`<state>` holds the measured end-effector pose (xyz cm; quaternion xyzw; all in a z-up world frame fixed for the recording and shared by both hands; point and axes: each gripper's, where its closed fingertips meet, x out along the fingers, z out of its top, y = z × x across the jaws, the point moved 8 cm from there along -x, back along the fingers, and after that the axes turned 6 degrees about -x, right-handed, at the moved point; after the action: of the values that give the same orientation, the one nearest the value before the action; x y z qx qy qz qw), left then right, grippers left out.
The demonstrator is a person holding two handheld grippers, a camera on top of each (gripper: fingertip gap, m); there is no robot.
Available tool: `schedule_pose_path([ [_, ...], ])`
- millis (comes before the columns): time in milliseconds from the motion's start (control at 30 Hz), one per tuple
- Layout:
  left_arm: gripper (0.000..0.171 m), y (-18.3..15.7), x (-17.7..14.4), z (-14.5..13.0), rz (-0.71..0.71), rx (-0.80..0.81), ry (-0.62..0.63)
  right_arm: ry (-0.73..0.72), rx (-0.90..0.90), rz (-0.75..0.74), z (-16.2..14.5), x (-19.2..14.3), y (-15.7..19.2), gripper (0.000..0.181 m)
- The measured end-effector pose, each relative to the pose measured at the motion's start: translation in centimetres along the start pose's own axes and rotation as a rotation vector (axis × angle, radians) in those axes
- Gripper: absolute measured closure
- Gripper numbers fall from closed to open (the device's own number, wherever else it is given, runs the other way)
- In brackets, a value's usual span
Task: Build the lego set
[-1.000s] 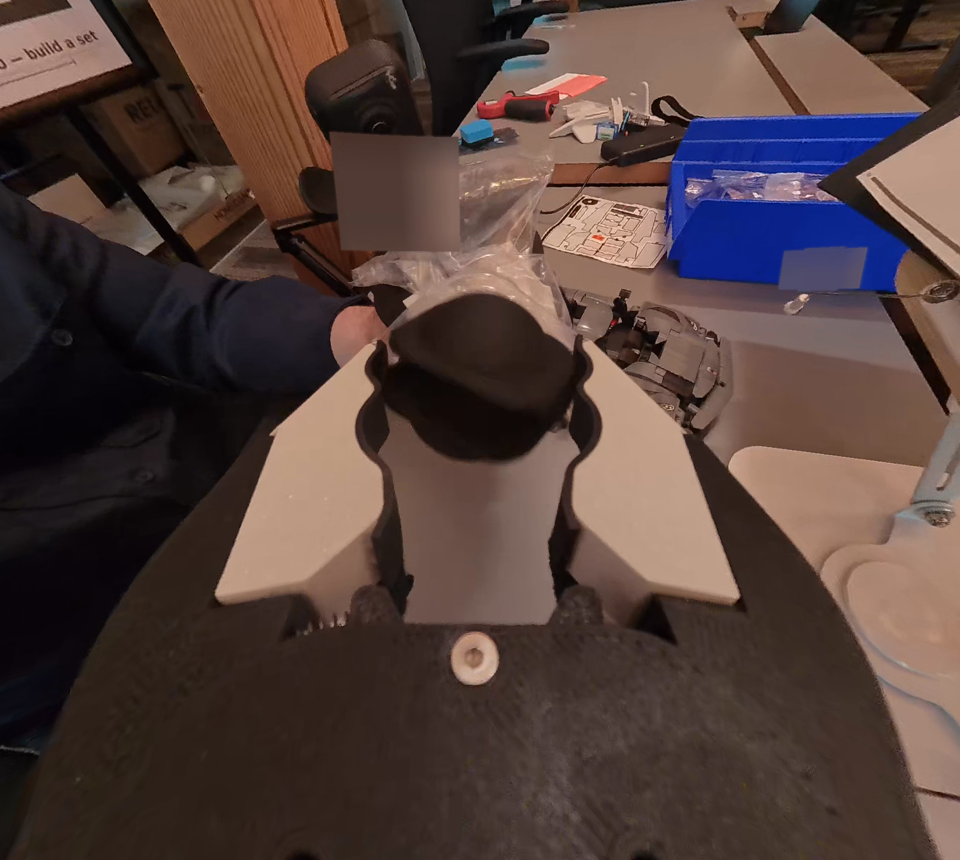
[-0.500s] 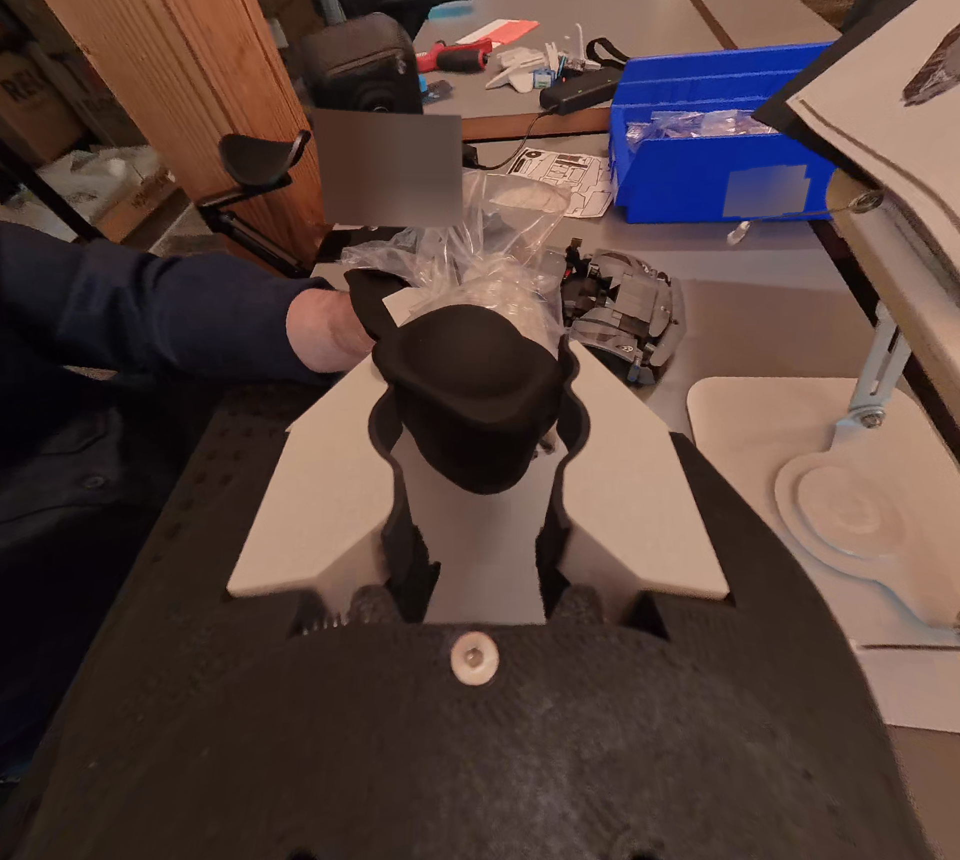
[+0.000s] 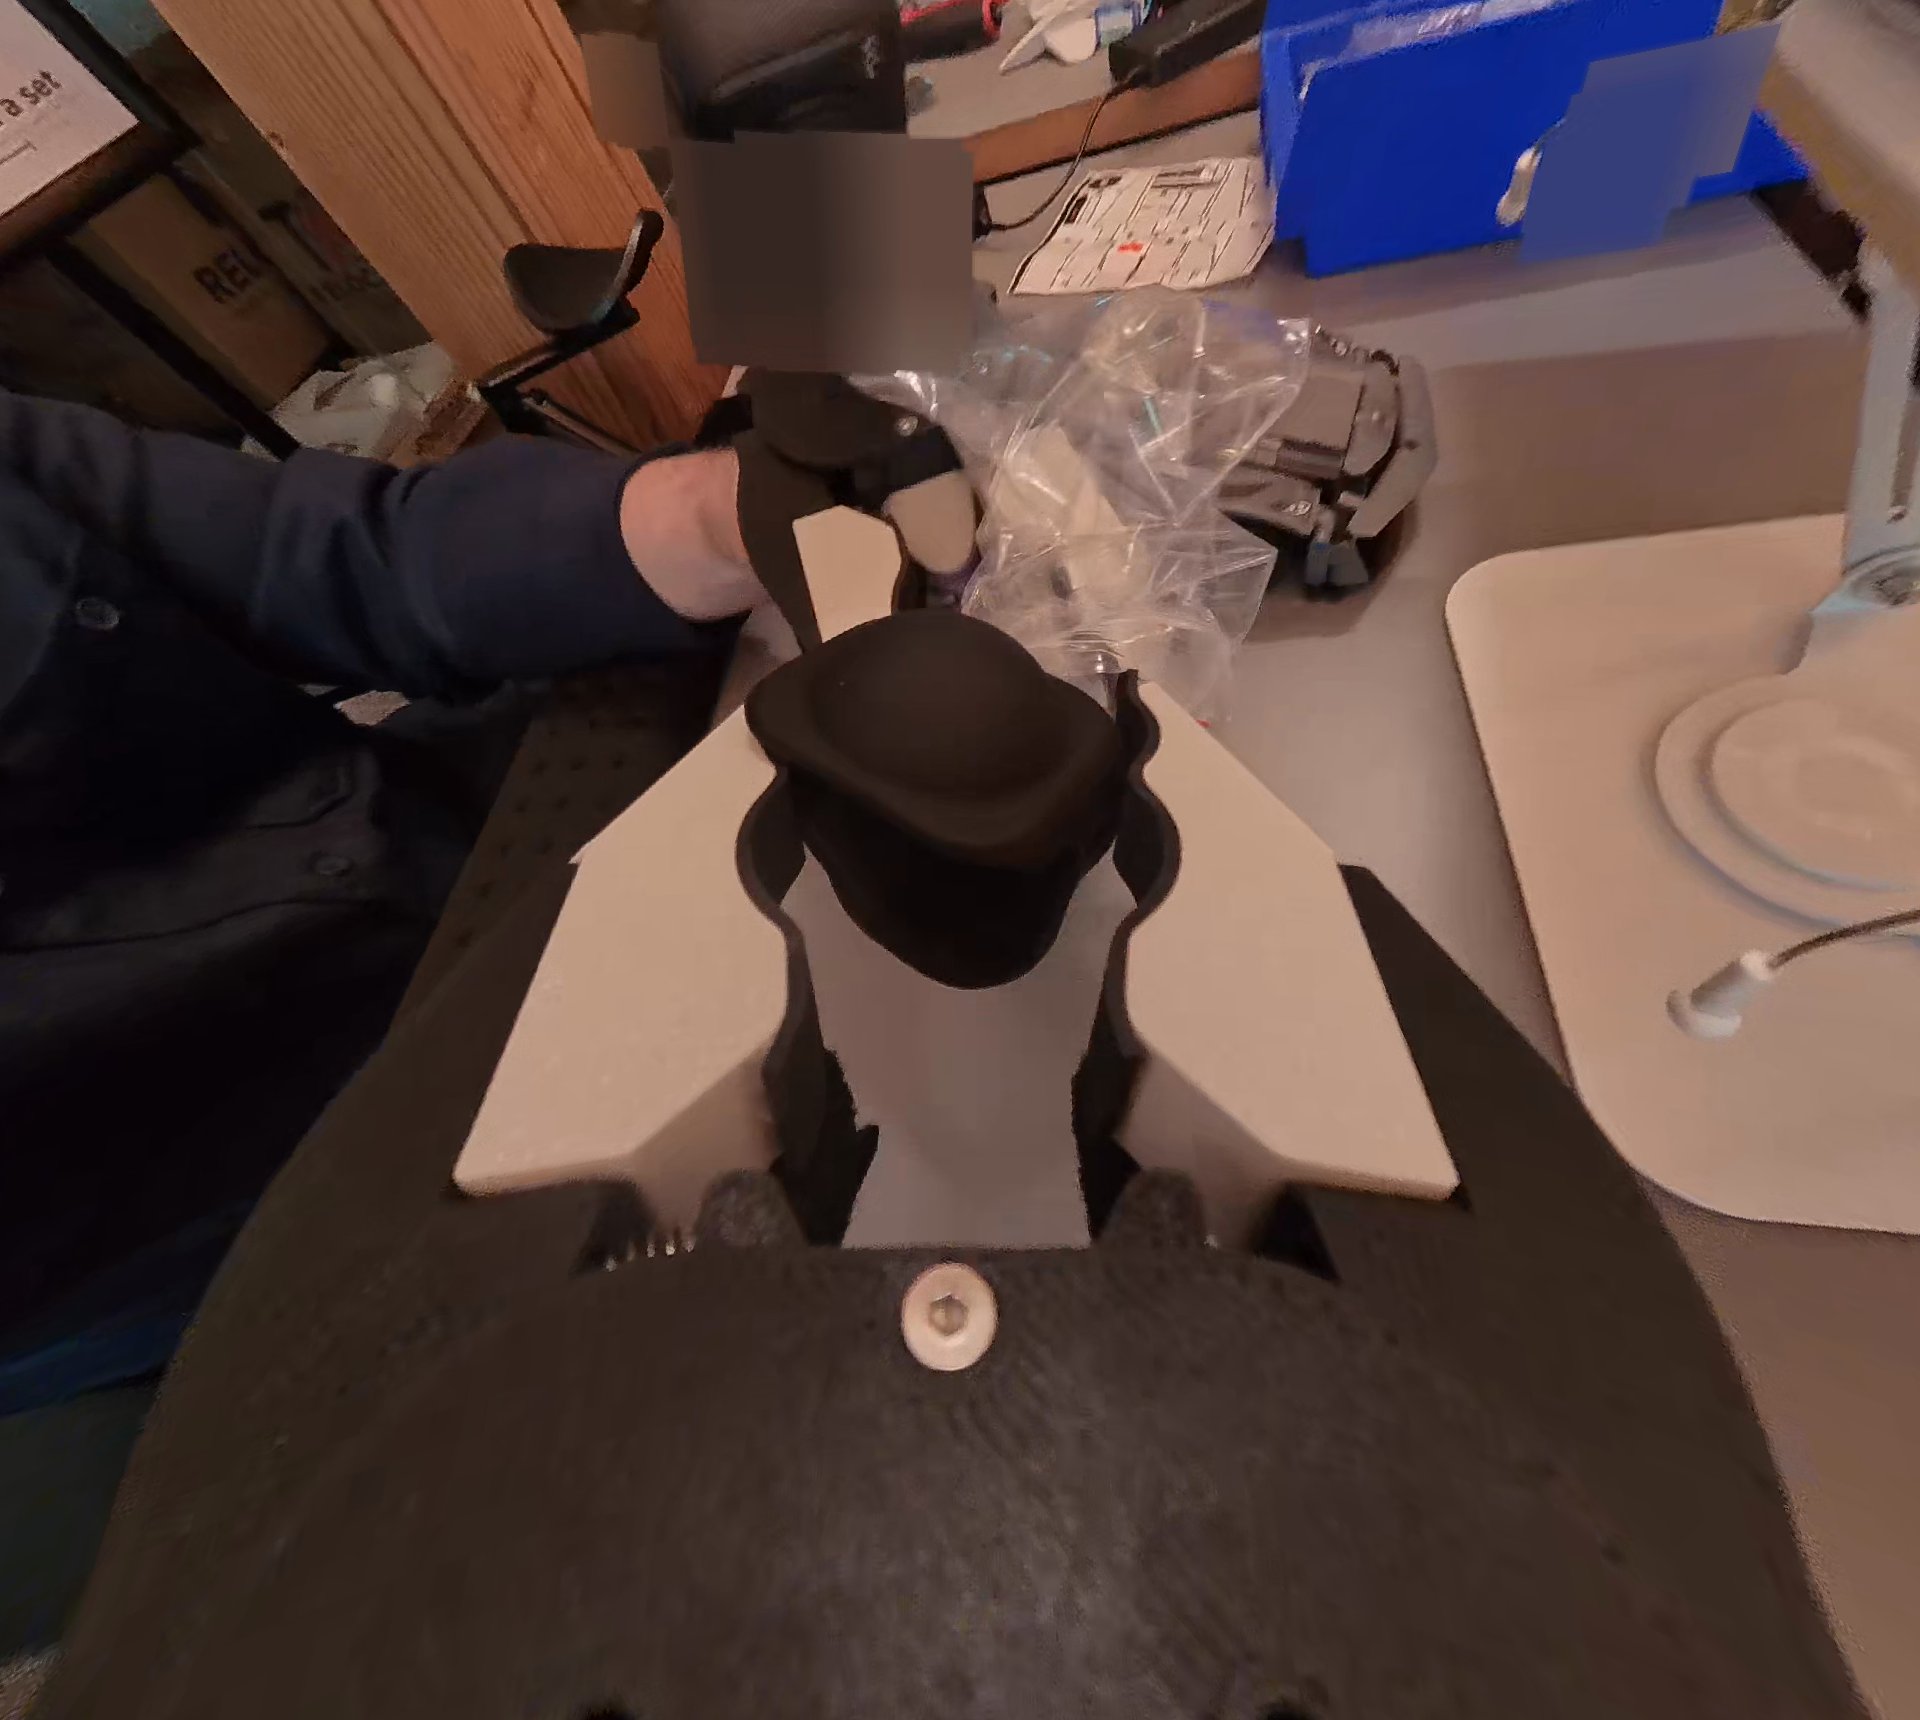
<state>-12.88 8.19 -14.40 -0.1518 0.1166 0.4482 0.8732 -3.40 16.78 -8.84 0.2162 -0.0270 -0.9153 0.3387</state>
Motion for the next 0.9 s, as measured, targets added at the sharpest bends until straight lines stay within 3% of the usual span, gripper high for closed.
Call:
schedule_pose_path([
  [33, 0.131, 0.0, 0.0, -0.3, -0.028, -0.011, 0.022, 0.022, 0.009, 0.01, -0.3, 0.2, 0.1, 0.123],
  [67, 0.154, -0.2, -0.1, -0.6, -0.073, -0.011, 0.043, 0.047, 0.012, 0.014, -0.6, 0.5, 0.1, 0.123],
  [100, 0.164, -0.3, -0.1, -0.9, -0.088, -0.001, 0.071, 0.074, 0.012, 0.015, -0.9, 0.8, 0.1, 0.123],
  [200, 0.17, -0.5, -0.2, -1.7, -0.093, 0.011, 0.135, 0.149, -0.015, 0.004, -1.7, 1.4, 0.1, 0.123],
  [367, 0.171, -0.4, -1.3, -1.9, -0.155, -0.064, 0.185, 0.25, -0.094, -0.032, -2.2, 1.6, 0.5, 0.123],
  [467, 0.171, -0.5, -2.6, -0.9, -0.287, -0.177, 0.091, 0.259, -0.143, 0.004, -2.0, 2.0, 1.3, 0.123],
  [567, 0.171, -1.3, -3.7, 0.3, -0.504, -0.284, -0.02, 0.172, -0.166, 0.054, -1.2, 2.1, 2.0, 0.122],
  [700, 0.171, -1.2, -3.4, 0.3, -0.574, -0.362, -0.085, -0.001, -0.138, 0.081, 0.5, 1.0, 2.2, 0.122],
  [800, 0.171, -1.0, -3.3, 0.4, -0.594, -0.416, -0.095, 0.074, -0.132, 0.076, 0.1, 0.7, 2.2, 0.121],
  [900, 0.171, -0.4, -3.2, -0.1, -0.526, -0.467, -0.041, 0.318, -0.152, 0.072, -1.6, 1.0, 2.8, 0.121],
])
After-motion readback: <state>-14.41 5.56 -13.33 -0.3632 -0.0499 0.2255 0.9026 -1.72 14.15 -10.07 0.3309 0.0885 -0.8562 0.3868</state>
